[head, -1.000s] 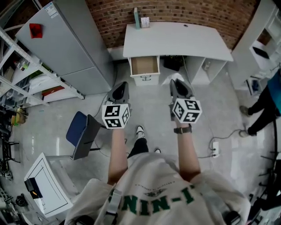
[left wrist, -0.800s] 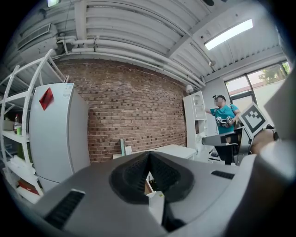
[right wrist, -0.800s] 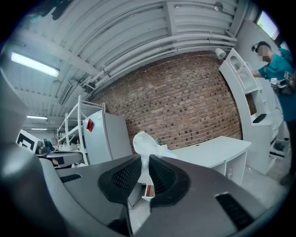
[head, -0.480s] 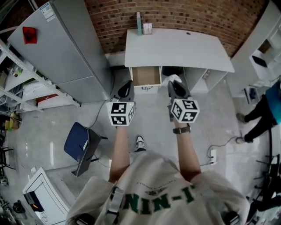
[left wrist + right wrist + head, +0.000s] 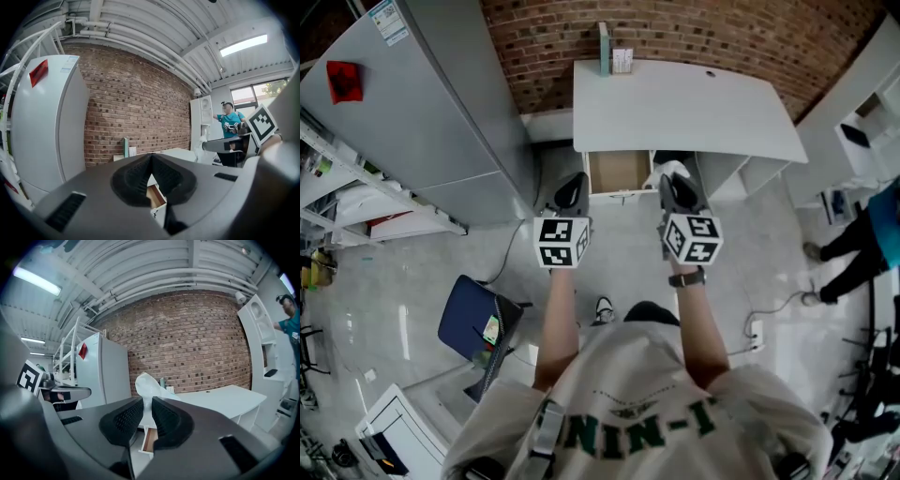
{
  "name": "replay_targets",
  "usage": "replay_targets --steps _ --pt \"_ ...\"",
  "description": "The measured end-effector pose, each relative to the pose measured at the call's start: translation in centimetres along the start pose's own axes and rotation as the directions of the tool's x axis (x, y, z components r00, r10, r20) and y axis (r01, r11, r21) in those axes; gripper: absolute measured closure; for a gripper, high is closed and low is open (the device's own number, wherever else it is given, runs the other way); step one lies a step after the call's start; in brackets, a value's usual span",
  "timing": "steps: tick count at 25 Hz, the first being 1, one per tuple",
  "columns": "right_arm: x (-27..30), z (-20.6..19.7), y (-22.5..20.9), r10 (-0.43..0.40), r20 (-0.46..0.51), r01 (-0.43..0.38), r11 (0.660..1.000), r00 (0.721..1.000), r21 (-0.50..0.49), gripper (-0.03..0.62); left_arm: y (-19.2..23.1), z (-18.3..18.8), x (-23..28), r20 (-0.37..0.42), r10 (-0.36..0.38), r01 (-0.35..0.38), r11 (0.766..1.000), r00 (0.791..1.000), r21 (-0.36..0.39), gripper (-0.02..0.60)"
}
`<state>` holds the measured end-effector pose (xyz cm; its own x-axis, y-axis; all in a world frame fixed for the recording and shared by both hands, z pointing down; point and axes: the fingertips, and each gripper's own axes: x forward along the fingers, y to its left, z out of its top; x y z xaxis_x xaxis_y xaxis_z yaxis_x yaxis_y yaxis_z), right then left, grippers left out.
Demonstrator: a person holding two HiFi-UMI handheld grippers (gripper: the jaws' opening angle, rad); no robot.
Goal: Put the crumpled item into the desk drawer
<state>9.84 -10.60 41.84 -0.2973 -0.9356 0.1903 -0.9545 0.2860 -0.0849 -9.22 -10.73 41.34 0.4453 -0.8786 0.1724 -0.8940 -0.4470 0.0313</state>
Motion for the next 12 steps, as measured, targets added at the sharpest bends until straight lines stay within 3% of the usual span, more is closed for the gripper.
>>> replay_targets --steps 6,12 --pt "3.7 -2.2 1.2 0.012 -0.076 -0.012 1.0 0.997 -0.007 0.545 1.8 -2.3 1.6 -0.02 -0.036 0.036 0.999 0.999 -0.024 0.583" --pt "7.2 -3.0 2.8 0.065 -0.114 -0.067 0.998 0.991 -0.008 0.545 4.8 -2.1 3.1 -0.001 -0.028 0.028 0.997 1.0 -0.067 0.583"
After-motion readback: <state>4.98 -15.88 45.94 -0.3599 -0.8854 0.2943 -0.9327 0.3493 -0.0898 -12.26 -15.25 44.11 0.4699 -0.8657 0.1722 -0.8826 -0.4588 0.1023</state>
